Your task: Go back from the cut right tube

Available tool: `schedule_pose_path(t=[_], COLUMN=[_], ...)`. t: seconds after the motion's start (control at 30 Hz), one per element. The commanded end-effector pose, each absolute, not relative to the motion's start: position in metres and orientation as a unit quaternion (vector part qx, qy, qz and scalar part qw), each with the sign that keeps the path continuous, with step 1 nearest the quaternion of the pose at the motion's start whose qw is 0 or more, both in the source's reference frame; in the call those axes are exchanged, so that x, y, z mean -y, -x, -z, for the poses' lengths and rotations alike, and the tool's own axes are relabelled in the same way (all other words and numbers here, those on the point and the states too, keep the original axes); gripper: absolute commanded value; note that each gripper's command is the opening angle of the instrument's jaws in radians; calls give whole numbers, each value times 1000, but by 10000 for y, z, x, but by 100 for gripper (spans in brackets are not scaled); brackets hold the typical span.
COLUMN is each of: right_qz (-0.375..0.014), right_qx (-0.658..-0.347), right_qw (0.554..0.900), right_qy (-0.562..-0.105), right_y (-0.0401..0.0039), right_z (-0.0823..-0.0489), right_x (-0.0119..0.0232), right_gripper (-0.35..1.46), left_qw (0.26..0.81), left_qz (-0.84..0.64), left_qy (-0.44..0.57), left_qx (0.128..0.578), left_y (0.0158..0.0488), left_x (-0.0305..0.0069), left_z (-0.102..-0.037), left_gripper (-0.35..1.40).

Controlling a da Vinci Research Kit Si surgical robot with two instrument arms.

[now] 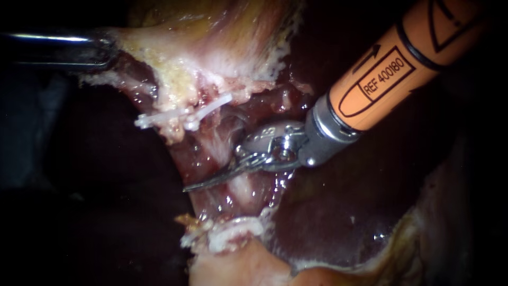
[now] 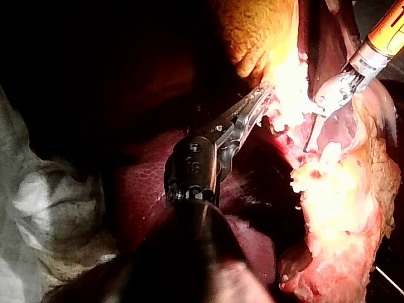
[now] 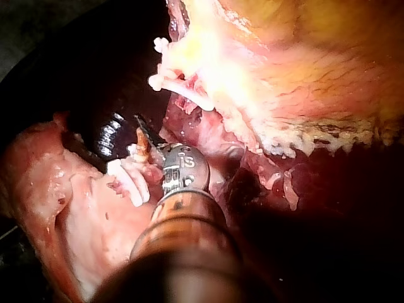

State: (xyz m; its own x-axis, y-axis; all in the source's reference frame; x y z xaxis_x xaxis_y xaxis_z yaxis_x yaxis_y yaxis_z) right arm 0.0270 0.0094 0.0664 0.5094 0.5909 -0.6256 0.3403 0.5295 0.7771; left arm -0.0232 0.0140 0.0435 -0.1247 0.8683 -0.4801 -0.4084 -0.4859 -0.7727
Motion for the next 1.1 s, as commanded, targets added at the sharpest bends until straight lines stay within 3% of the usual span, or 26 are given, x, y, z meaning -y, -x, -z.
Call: schedule_pose_path(t=[0.03, 0.07, 0.17, 0.23, 0.33, 0.53, 0.67, 0.73, 0.97, 1.1], right_qz=[-90, -89, -85, -96, -110, -118, -155, -148, -95, -91], right_qx=[-487, -493, -510, -517, -528, -533, -551, -550, -446, -428], right_qw=[726, 730, 734, 733, 729, 732, 755, 770, 870, 885], right_qy=[-477, -466, -441, -432, -421, -407, -321, -288, -187, -162], right_y=[-270, -270, -273, -277, -282, -279, -262, -252, -211, -179], right_z=[-665, -665, -665, -666, -666, -662, -651, -642, -608, -600], right_x=[-93, -93, -94, -95, -95, -94, -89, -88, -85, -85], right_gripper=[-35, -35, 62, 115, 135, 140, 143, 143, 143, 143], left_qw=[448, 448, 448, 448, 448, 448, 448, 448, 448, 448], left_qz=[-712, -712, -712, -712, -712, -712, -712, -712, -712, -712], left_qy=[486, 486, 486, 486, 486, 486, 486, 486, 486, 486], left_qx=[236, 236, 236, 236, 236, 236, 237, 237, 237, 237], left_y=[232, 232, 232, 232, 232, 231, 231, 230, 230, 230], left_x=[-140, -140, -140, -140, -140, -140, -140, -140, -140, -140], left_z=[-435, -435, -435, -435, -435, -435, -435, -435, -436, -436], left_gripper=[-35, -35, -35, -35, -35, -35, -35, -35, -35, -35])
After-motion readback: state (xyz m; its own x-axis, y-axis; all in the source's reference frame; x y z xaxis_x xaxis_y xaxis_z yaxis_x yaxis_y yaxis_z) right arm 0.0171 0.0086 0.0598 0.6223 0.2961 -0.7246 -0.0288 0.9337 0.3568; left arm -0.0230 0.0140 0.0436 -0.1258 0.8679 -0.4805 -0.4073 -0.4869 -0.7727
